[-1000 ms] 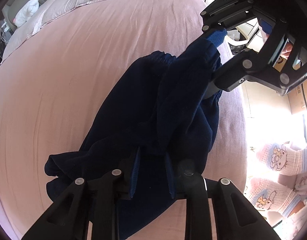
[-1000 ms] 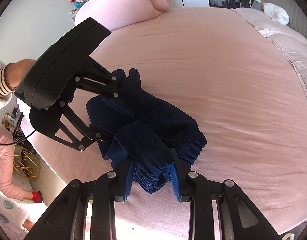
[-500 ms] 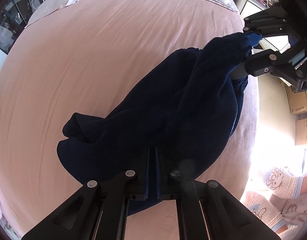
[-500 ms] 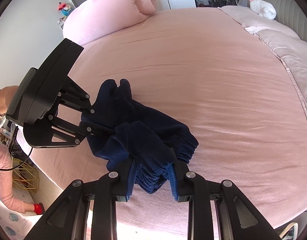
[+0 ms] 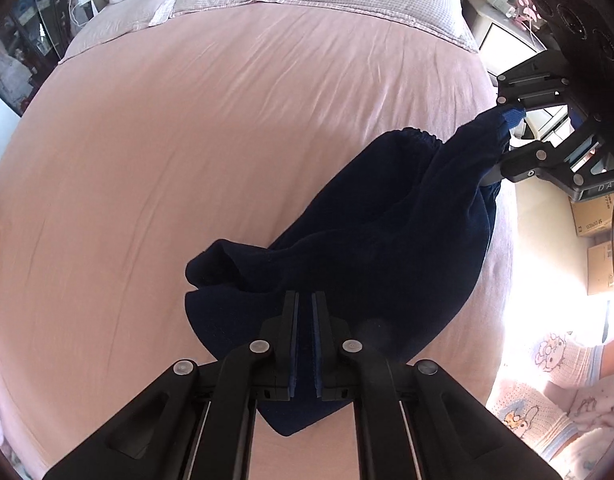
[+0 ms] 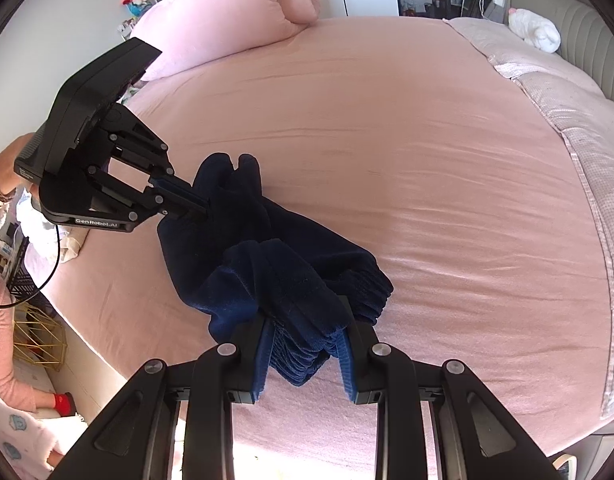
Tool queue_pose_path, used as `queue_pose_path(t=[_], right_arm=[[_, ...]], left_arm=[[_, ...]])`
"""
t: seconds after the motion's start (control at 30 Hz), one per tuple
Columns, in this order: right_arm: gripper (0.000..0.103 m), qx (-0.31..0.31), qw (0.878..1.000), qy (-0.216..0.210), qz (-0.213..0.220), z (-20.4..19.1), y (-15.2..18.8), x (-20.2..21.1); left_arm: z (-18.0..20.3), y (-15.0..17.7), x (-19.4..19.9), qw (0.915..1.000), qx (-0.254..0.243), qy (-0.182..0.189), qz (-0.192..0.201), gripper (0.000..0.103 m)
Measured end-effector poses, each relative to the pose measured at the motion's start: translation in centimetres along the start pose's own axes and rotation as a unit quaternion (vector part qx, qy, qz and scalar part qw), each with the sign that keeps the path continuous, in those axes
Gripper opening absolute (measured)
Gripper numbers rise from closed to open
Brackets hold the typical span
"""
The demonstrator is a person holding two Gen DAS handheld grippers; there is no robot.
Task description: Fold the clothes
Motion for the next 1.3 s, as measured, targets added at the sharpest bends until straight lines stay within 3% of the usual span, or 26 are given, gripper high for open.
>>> queue_pose_path(t=[0.1,0.23,0.27,0.4,0.63,0.77,0.97,1.2,1.3], right_arm=[[0.027,-0.007,1.000,-0.001,-0.005,0.3,0.1,-0.2],[0.027,-0.012,1.000,-0.005,-0.010,0.4,0.2,-0.2],[0.027,-0.012,1.000,-0.005,-0.011,0.4,0.3,-0.3],[0.027,-0.009,1.000,-0.008,-0.019,0.3,0.6,-0.7],[0.028,-0.013,0.999,-0.019,-0.027,0.5,0.9,-1.3],[0.028,-0.024,0.999,-0.025,-0.031,0.8,1.0,-1.5],[0.029,-0.038,0.996,-0.040,-0.072,1.0,1.3,-2.5],[0.029,-0.051,0.993,-0.048,-0.097,1.6,0.8,-3.3],[0.029,-0.042,0.992,-0.043,-0.107,1.5,0.6,-3.5]], left_arm=[[0.7,-0.6,-0.5,0.9999,-0.002,0.007,-0.012,0.010],[0.5,-0.6,-1.5,0.9980,-0.045,-0.035,-0.027,0.041],[0.5,-0.6,-1.5,0.9970,-0.057,-0.045,-0.026,0.042],[1.1,-0.9,-0.9,0.9911,-0.117,-0.064,0.004,0.043],[3.7,-1.6,-1.1,0.9753,-0.216,-0.045,-0.008,0.043],[4.3,-2.5,-2.4,0.9714,-0.234,-0.031,-0.028,0.043],[3.0,-2.8,-5.5,0.9663,-0.240,-0.057,-0.075,0.043],[2.4,-1.8,-7.1,0.9660,-0.237,-0.066,-0.079,0.043],[2.0,-1.8,-7.3,0.9729,-0.208,-0.068,-0.074,0.043]])
Point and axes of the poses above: each gripper's, at about its wrist camera, not at the fingertips, and x roughly against the way its jaws point, z to its right, y to its underside, the point moved 6 cm from there along -x, roughly the way its jaws point, and after that the axes turned 15 degrees about x, right-handed, at the moved point
